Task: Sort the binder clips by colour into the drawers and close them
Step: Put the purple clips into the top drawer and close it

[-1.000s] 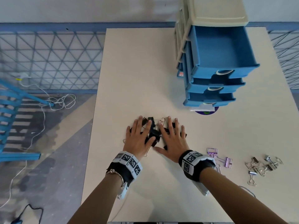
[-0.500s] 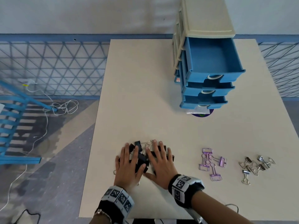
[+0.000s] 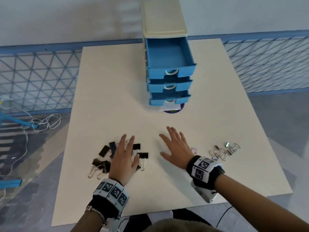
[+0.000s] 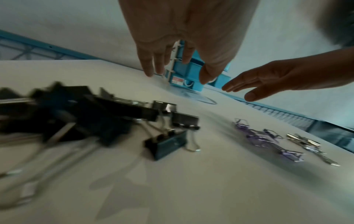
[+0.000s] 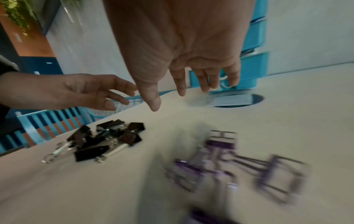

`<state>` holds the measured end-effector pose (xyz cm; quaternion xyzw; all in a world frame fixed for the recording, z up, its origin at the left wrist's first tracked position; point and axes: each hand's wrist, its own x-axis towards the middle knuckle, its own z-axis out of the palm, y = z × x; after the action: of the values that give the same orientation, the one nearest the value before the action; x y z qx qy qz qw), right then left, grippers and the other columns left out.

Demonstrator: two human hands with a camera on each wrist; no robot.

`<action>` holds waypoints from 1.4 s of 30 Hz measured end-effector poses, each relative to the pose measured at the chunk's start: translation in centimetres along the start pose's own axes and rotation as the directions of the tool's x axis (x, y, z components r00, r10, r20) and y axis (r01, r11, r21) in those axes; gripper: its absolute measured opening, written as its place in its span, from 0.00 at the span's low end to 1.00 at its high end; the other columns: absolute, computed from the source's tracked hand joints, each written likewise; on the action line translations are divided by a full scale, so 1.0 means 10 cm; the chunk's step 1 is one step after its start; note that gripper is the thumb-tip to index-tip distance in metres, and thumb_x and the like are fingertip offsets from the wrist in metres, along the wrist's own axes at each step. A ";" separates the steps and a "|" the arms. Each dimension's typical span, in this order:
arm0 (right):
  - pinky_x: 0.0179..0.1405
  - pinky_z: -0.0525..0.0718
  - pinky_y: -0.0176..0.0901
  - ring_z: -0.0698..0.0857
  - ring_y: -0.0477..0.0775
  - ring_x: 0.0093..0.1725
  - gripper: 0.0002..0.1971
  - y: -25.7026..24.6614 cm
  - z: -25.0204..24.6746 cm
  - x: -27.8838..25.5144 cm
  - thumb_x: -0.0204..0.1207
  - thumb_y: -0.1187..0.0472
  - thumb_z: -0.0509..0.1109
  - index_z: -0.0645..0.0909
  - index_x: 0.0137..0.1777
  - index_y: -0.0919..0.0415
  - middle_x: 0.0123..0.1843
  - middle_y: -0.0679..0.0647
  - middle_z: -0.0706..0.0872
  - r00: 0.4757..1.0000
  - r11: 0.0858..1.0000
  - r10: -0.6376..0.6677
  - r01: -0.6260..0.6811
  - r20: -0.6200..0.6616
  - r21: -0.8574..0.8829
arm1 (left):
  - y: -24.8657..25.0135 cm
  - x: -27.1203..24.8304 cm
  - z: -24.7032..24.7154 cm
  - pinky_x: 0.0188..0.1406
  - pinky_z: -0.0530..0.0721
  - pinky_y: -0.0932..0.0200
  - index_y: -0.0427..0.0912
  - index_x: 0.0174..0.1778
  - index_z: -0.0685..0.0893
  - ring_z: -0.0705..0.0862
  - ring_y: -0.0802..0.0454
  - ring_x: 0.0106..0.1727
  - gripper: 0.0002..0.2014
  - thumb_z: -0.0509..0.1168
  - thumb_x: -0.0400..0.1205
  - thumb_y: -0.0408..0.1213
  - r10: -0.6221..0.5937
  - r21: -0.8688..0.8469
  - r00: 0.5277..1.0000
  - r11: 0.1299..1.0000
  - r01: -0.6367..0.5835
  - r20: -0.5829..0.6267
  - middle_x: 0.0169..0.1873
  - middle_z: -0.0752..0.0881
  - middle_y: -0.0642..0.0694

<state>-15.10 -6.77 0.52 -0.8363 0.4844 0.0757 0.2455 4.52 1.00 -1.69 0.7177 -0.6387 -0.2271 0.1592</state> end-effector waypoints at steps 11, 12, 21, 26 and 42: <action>0.67 0.72 0.49 0.75 0.59 0.68 0.21 1.01 -0.08 -0.51 0.77 0.60 0.63 0.71 0.71 0.57 0.70 0.58 0.76 0.999 0.997 0.050 -0.050 0.010 0.066 | 0.86 0.03 0.69 0.51 0.82 0.56 0.45 0.75 0.63 0.74 0.48 0.65 0.25 0.58 0.81 0.36 0.133 0.115 0.925 0.976 -0.185 0.357 0.73 0.66 0.45; 0.66 0.72 0.49 0.75 0.59 0.68 0.21 1.04 -0.05 -0.52 0.77 0.60 0.63 0.71 0.71 0.57 0.70 0.58 0.76 0.999 0.997 0.039 -0.041 0.025 0.058 | 0.89 0.03 0.76 0.51 0.81 0.55 0.45 0.75 0.64 0.73 0.48 0.65 0.25 0.58 0.80 0.36 0.127 0.139 0.922 0.972 -0.189 0.366 0.72 0.67 0.44; 0.64 0.73 0.50 0.76 0.61 0.65 0.21 1.05 0.14 -0.46 0.76 0.60 0.64 0.71 0.70 0.59 0.66 0.59 0.77 0.995 0.999 -0.053 0.053 0.086 0.002 | 1.04 -0.02 0.95 0.39 0.83 0.52 0.41 0.59 0.77 0.80 0.42 0.55 0.18 0.68 0.74 0.33 0.103 0.227 0.938 0.956 -0.185 0.331 0.57 0.79 0.42; 0.60 0.75 0.51 0.77 0.62 0.62 0.16 1.04 0.17 -0.42 0.78 0.65 0.60 0.74 0.65 0.62 0.62 0.61 0.78 0.998 1.000 -0.017 0.016 0.052 0.021 | 1.05 -0.05 0.92 0.44 0.78 0.53 0.38 0.59 0.75 0.74 0.42 0.59 0.12 0.57 0.80 0.33 -0.033 0.290 0.949 0.955 -0.063 0.312 0.58 0.76 0.39; 0.41 0.77 0.46 0.82 0.64 0.49 0.23 0.95 0.26 -0.74 0.78 0.59 0.61 0.65 0.73 0.54 0.60 0.60 0.72 0.998 0.957 0.060 -0.063 0.019 0.285 | 1.20 0.70 0.82 0.41 0.78 0.53 0.42 0.58 0.77 0.77 0.44 0.55 0.12 0.60 0.78 0.33 0.034 0.213 0.962 0.973 -0.094 0.270 0.56 0.73 0.40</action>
<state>-26.71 -3.66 -2.23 -0.7764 0.5146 0.0170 0.3635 -9.41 -7.04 -3.26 0.6732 -0.6986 -0.2423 -0.0021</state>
